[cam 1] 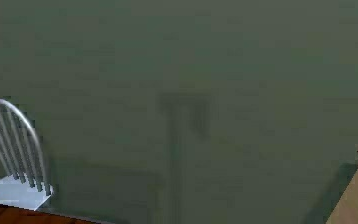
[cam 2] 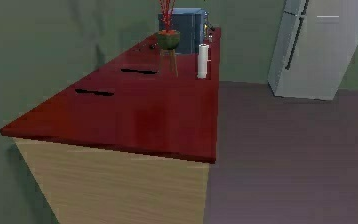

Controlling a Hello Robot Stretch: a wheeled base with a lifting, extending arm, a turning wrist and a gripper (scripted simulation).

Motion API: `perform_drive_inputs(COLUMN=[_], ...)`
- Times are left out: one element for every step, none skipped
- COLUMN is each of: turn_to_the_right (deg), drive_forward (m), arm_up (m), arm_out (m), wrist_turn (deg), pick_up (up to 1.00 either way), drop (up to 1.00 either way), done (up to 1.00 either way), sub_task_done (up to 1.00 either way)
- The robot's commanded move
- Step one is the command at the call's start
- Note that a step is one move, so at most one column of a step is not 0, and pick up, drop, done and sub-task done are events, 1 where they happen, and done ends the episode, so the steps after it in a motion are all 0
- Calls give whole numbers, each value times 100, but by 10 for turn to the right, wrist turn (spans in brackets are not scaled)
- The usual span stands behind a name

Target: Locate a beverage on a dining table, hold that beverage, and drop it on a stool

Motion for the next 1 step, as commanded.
perform_drive_inputs(turn_to_the_right=[-450], drive_forward=[0], arm_up=[0], arm_out=[0], wrist_turn=[0], pick_up=[0], drop=[0], done=[0], sub_task_done=[0])
